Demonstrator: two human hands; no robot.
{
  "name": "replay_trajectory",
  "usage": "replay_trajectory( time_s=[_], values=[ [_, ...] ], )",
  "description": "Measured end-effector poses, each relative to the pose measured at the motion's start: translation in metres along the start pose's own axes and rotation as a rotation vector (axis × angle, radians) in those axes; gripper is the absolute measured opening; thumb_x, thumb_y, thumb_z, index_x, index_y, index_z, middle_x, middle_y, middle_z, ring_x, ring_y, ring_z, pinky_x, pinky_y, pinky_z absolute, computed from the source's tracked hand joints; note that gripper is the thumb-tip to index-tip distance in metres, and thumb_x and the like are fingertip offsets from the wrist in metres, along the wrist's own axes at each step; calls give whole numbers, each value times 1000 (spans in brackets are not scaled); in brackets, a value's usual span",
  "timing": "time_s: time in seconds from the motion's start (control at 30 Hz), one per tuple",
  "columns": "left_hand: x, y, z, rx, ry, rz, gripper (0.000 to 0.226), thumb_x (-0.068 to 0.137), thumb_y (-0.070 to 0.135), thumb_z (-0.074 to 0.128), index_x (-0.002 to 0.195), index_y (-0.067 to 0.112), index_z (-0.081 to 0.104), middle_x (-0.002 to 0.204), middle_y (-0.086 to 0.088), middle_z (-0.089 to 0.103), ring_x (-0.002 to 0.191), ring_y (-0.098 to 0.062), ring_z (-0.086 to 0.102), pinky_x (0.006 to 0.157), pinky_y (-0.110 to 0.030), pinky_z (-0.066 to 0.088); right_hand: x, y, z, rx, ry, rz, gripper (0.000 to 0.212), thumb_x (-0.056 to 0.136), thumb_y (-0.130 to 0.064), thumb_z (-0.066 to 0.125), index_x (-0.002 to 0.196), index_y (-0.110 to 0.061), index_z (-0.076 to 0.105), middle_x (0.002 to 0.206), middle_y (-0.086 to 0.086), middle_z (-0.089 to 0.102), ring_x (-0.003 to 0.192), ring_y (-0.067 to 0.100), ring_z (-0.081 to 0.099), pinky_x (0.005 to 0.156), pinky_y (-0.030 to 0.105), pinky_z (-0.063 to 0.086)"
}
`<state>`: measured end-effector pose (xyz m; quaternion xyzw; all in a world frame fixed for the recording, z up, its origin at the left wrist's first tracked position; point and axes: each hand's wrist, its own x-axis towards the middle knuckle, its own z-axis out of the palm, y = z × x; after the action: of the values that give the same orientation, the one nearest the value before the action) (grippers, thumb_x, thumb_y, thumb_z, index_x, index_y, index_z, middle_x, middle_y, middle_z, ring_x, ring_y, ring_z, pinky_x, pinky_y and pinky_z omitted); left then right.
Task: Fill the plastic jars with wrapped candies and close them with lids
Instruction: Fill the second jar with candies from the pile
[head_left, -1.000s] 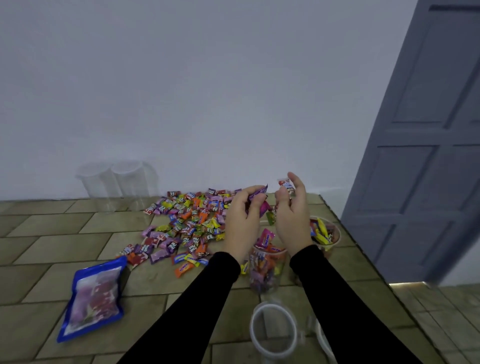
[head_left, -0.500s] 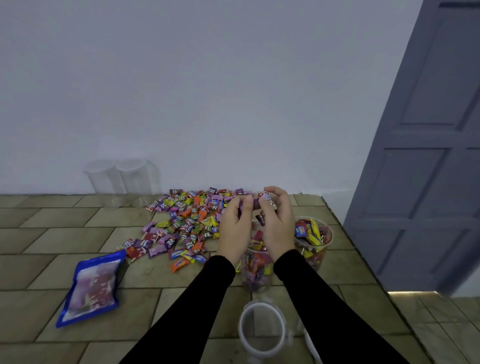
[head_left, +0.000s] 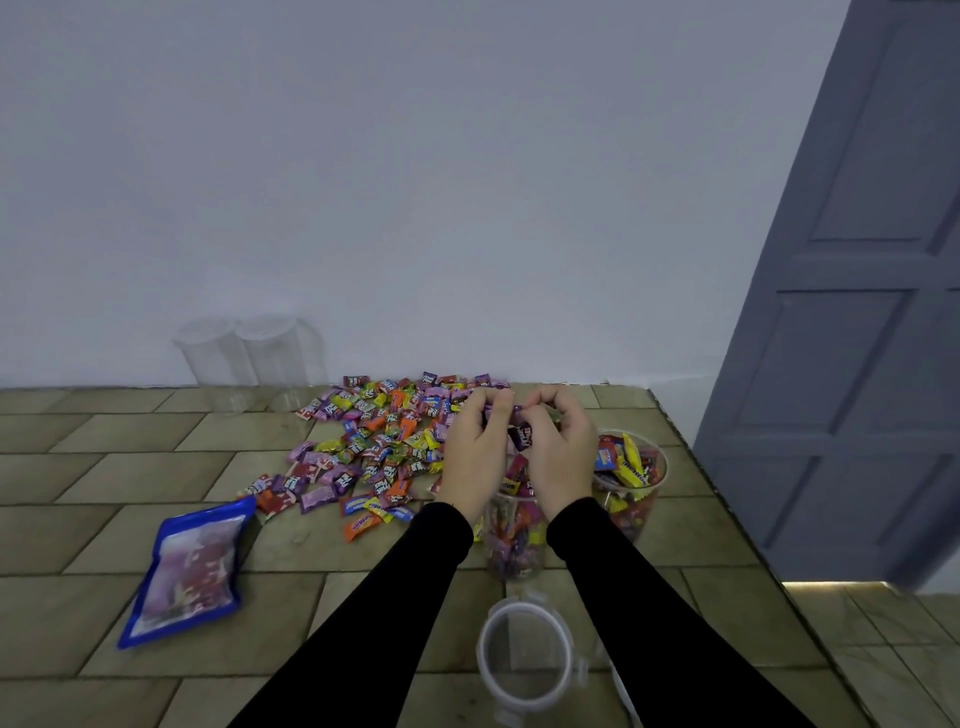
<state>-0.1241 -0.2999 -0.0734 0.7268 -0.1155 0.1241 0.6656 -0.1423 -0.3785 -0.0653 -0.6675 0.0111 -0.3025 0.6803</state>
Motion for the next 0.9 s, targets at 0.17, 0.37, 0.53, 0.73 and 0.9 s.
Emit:
replay_trajectory(
  time_s=[0.17,0.37,0.53,0.73,0.9],
  values=[
    [0,4,0,-41,-18,-17,21,100,29,46,89,16,59,72,3,53,66,-10,49,68,-36,42,1,2,1,50,9,-21,19,85,-9,55,68,-18,57,67,-3,58,60,7,52,57,19,44],
    [0,5,-2,-42,-61,-13,17,100,28,47,94,18,60,86,8,64,83,-7,60,83,-34,48,2,3,3,93,34,-21,18,85,-20,51,72,-12,61,69,-1,62,65,9,58,61,20,47],
    [0,5,-5,-59,-73,-37,26,101,31,45,90,13,59,74,11,59,70,-5,56,70,-27,46,3,-1,2,121,31,-35,21,91,-15,47,73,-16,58,71,0,60,69,15,59,62,22,49],
    [4,10,-13,81,-132,13,25,100,27,47,88,12,62,73,3,54,58,1,48,54,-12,39,4,5,-12,-99,-81,-175,18,88,-20,45,82,-15,61,83,-1,60,79,9,55,68,14,42],
    [14,31,-24,611,-452,76,11,91,21,60,85,22,69,78,14,66,60,5,55,58,-11,43,-2,17,-23,-277,-212,-90,28,99,-31,36,110,-17,57,105,-2,61,99,10,57,83,22,46]
  ],
)
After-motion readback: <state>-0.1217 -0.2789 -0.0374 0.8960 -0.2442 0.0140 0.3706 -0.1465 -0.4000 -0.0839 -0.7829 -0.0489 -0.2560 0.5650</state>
